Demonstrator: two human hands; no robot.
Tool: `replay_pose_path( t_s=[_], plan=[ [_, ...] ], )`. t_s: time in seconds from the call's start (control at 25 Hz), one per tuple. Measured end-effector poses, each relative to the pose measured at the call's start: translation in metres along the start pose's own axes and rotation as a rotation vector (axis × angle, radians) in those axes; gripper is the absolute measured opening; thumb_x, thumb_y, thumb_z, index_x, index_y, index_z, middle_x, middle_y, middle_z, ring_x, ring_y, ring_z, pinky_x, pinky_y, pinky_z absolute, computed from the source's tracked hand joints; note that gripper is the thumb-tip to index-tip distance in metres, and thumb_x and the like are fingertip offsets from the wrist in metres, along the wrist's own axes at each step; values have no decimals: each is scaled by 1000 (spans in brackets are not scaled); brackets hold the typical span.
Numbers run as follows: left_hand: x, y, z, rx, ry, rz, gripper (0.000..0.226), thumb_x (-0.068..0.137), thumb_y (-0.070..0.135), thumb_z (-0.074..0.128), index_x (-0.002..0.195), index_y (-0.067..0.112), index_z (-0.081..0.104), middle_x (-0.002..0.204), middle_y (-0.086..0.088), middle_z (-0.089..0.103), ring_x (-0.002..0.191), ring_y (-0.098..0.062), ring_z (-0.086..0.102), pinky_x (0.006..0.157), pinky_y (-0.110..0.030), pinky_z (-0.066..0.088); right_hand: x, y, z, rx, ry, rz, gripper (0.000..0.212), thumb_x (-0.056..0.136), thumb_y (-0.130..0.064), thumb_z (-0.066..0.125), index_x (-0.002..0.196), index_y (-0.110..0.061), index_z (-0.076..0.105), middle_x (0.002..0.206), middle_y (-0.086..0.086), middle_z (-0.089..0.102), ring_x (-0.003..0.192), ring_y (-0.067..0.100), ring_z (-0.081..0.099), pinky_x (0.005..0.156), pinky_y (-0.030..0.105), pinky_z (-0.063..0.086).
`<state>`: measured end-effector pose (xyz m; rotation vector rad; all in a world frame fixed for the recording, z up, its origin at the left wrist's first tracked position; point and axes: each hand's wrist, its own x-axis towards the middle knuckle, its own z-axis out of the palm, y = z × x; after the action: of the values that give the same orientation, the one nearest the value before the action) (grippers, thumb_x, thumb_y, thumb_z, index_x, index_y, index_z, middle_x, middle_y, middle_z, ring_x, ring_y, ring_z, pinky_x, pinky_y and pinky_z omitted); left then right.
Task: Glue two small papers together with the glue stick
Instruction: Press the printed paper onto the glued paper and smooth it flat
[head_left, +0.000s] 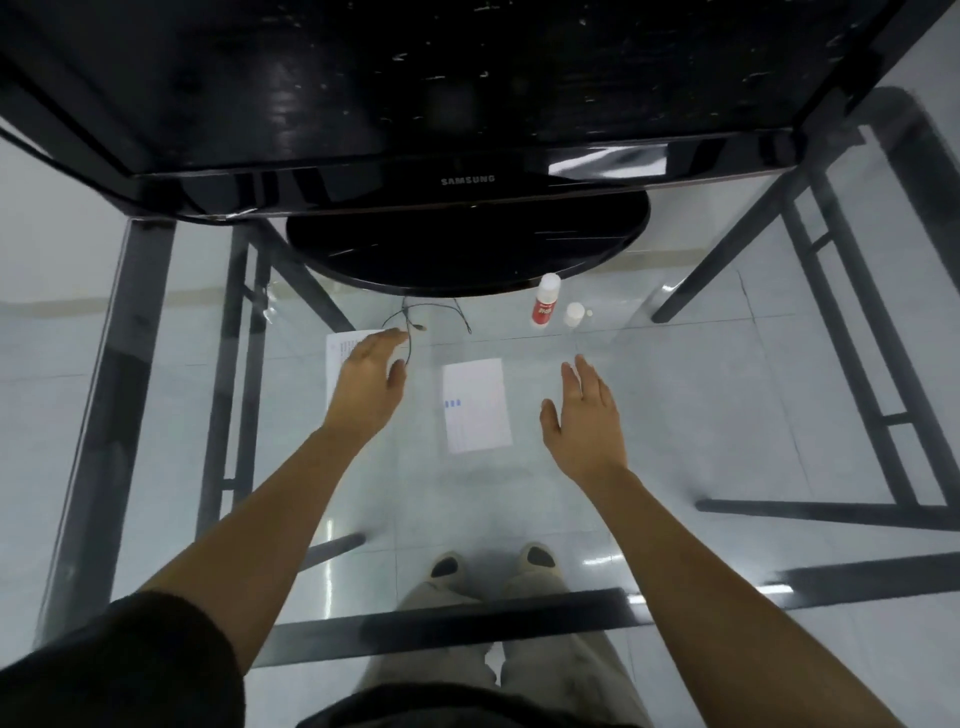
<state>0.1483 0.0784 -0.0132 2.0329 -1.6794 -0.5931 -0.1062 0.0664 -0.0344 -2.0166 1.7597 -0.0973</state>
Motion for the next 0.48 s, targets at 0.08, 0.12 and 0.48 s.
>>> replay_pose_path(
  t_s=[0.08,0.12,0.48],
  plan=[
    [-13,-22,-10,80,-4,-50,35,92,5,51,127,2,50,131,-22,53,120,-38,49,103,-46,40,-9,-19,4,160,63,7,51,95,-31,47,138,-6,37,145,14,35,133,30,32,109,37,30],
    [-18,-29,-13,105,-14,-64,36,92,5,52,127,1,50,131,-23,53,119,-41,50,101,-49,41,-13,-28,7,217,72,17,50,93,-31,50,135,-6,41,139,13,41,129,29,37,105,35,34],
    [-49,-41,-8,150,-92,19,37,91,7,52,127,-3,50,133,-22,50,124,-38,40,106,-42,34,-25,-59,22,351,21,173,66,80,-25,71,134,-10,37,135,12,39,122,27,41,98,35,41]
  ],
)
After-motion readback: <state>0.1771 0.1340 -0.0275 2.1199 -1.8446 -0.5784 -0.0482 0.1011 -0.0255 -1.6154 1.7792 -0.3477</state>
